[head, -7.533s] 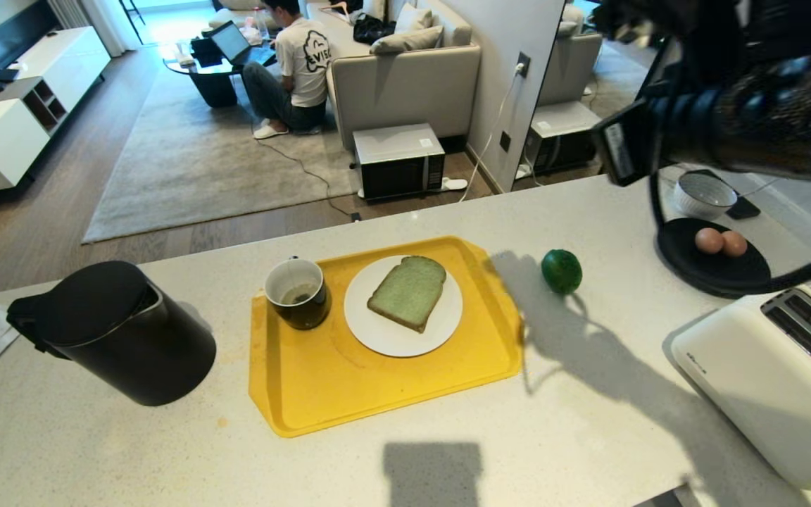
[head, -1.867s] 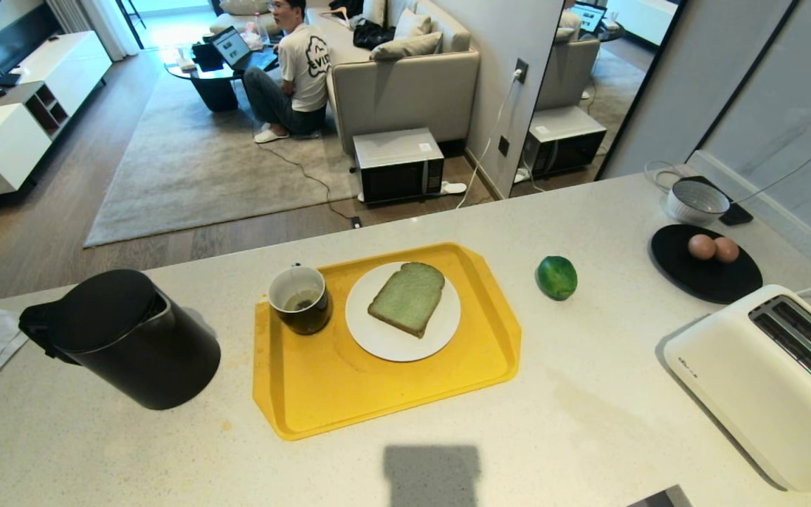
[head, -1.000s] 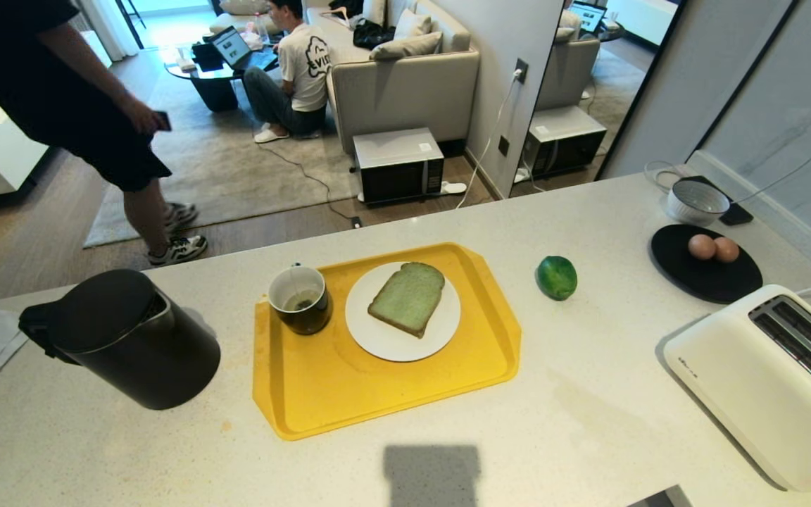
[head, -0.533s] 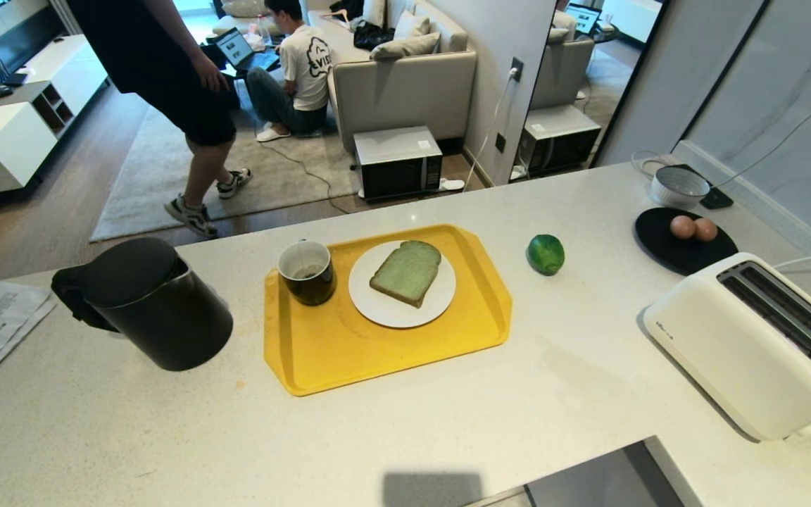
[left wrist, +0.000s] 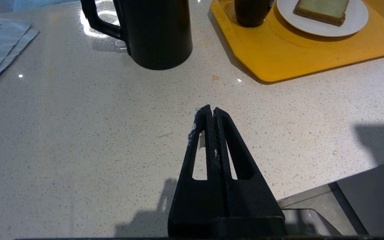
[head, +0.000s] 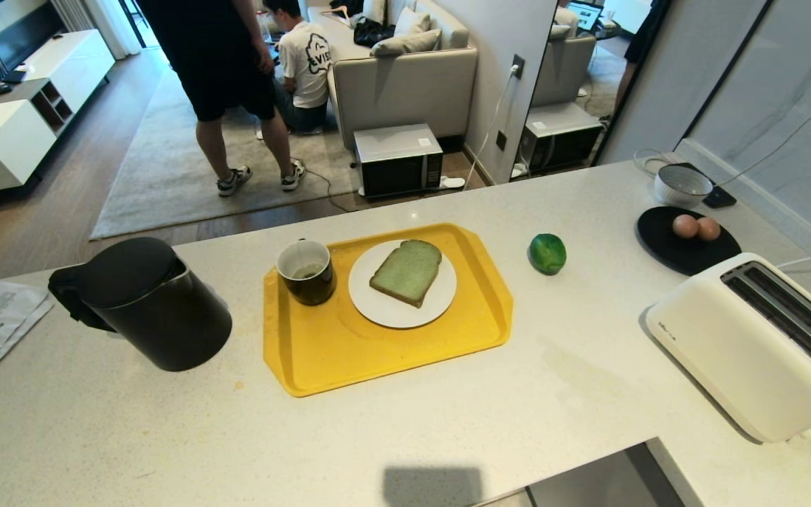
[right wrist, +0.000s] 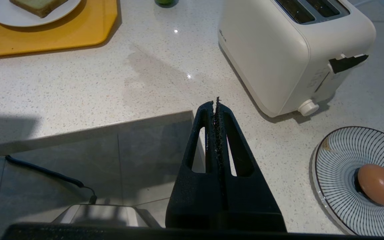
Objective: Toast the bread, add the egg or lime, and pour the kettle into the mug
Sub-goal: Pick up the egg
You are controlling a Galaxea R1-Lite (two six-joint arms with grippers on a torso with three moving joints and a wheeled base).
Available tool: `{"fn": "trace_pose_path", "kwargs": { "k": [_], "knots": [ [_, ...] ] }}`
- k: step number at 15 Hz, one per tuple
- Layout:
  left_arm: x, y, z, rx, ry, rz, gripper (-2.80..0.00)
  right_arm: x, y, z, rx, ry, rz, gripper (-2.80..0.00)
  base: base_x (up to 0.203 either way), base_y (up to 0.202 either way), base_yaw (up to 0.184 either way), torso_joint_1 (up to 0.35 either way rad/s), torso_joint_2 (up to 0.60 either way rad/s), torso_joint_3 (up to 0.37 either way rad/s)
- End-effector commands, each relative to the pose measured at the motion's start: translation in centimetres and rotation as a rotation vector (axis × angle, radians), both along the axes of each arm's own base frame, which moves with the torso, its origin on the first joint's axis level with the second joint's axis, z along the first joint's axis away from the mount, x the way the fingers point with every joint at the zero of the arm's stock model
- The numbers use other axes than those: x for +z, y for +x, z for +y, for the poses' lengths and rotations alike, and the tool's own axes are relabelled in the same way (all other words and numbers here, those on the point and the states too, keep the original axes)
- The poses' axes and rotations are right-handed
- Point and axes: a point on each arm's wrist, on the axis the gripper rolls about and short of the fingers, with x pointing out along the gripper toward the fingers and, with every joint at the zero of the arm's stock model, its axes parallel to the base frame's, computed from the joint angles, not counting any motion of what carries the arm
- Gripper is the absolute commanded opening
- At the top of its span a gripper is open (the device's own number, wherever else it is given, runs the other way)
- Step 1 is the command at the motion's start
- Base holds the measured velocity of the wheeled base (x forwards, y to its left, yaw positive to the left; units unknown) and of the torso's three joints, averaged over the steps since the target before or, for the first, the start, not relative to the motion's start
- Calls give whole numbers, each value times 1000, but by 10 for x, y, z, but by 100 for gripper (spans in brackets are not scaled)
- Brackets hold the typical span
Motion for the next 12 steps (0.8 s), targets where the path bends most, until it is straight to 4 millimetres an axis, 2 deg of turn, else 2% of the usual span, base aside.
{"fn": "trace_pose_path", "kwargs": {
  "k": [1, 4, 12],
  "knots": [
    [0, 0, 0, 0, 0, 1, -280, 0, 0, 0, 0, 0, 2, -280, 0, 0, 0, 0, 0, 0],
    [0, 0, 0, 0, 0, 0, -280, 0, 0, 0, 0, 0, 2, -280, -3, 0, -22, 3, 2, 1],
    [0, 0, 0, 0, 0, 1, -280, 0, 0, 0, 0, 0, 2, -280, 0, 7, -167, 3, 4, 4]
  ]
}}
